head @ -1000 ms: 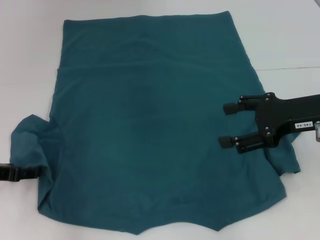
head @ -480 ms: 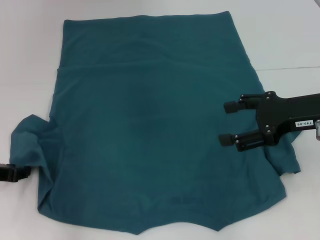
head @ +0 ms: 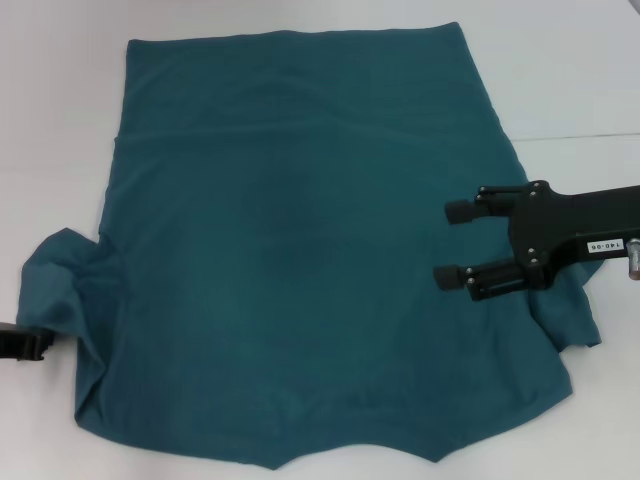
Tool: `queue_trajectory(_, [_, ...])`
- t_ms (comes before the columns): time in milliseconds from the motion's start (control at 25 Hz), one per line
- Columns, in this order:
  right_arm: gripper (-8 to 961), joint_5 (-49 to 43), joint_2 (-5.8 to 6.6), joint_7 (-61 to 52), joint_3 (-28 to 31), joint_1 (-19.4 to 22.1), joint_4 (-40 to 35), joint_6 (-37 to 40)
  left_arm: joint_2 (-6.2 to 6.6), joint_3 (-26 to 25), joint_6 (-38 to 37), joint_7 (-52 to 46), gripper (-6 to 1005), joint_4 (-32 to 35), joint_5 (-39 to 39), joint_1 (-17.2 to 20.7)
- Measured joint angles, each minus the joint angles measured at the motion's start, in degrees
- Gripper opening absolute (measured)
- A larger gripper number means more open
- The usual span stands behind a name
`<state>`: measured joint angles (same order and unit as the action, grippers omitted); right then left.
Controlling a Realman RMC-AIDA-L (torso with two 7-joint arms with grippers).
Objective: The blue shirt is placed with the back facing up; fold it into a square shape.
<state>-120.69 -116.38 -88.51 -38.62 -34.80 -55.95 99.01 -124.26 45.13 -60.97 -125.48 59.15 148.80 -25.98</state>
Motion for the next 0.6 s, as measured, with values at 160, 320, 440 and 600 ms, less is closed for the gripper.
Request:
queue_trajectory(160, [946, 0.0, -0.10, 0.0, 0.0, 0.0, 0.0, 0.0, -0.02, 0.1, 0.1, -0.1, 47, 0.0, -0.1, 0.0])
queue_trajectory(320, [946, 0.7, -0.19, 0.0, 0.2, 0.2, 0.0, -0.1, -0.01, -0.3, 0.1, -0.2, 50, 0.8, -0.9, 0.0])
queue_trajectory(440, [946, 2.2, -0.25, 0.3, 1.2, 0.9, 0.0, -0.1, 0.07, -0.4, 0.1, -0.2, 50, 1.5, -1.5, 0.2])
queue_trajectory(600, [946, 3.4, -0.83, 1.2, 3.5, 2.0, 0.0, -0.2, 0.07, 0.1, 0.1, 0.1, 50, 4.4, -1.7, 0.3])
